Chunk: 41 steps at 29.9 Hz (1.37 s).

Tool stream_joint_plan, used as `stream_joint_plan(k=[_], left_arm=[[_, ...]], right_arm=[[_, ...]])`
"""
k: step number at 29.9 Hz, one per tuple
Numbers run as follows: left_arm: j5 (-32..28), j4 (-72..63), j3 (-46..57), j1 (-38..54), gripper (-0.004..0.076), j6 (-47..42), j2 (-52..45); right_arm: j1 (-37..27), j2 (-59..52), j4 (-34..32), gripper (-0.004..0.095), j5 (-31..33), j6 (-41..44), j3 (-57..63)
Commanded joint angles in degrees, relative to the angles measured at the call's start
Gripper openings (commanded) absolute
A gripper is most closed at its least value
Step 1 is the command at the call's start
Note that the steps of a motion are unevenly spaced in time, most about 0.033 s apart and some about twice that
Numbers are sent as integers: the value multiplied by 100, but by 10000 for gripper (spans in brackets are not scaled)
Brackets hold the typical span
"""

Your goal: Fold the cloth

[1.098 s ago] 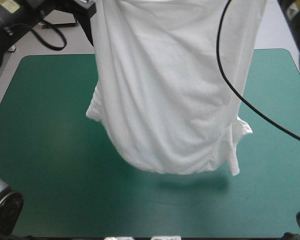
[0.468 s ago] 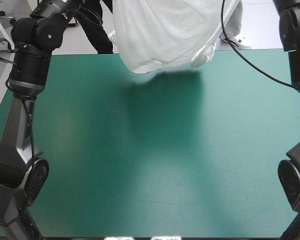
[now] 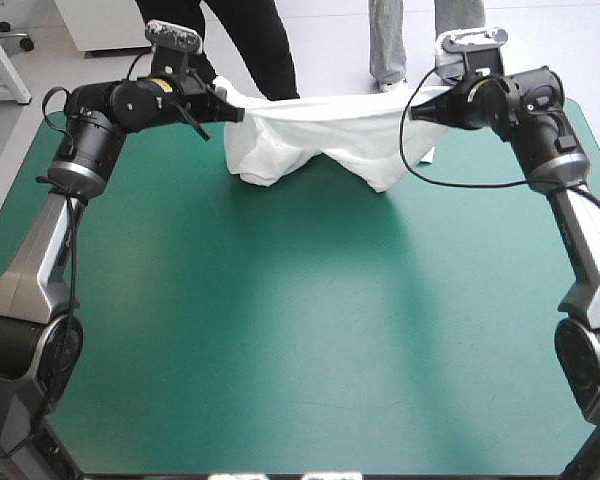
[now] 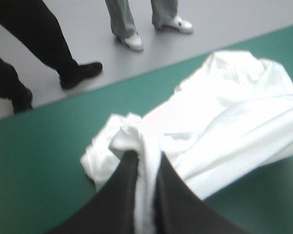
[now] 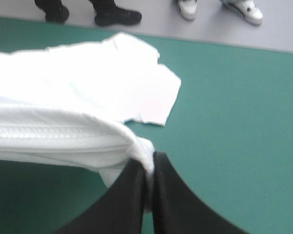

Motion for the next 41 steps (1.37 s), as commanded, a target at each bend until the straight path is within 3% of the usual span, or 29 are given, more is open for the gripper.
stream_joint_plan(k=[1,9,20,41], left_arm=[[-212,-401,775,-12,-9,238,-605],[129,-594,2788,-115,-9,273,-1337],[201,-346,5411,-919,-9,110,-2729],[727,-97,6897,-1374,-9,-679,-3548]], right_arm=[[-51,-688,23,-13,-22,-223,630],[-51,-1435,895,-13,357,-858,2359],[-51,-2443,966,-13,767,-938,4464],[-51,-3976,1268,-13,1105,-761,6751]])
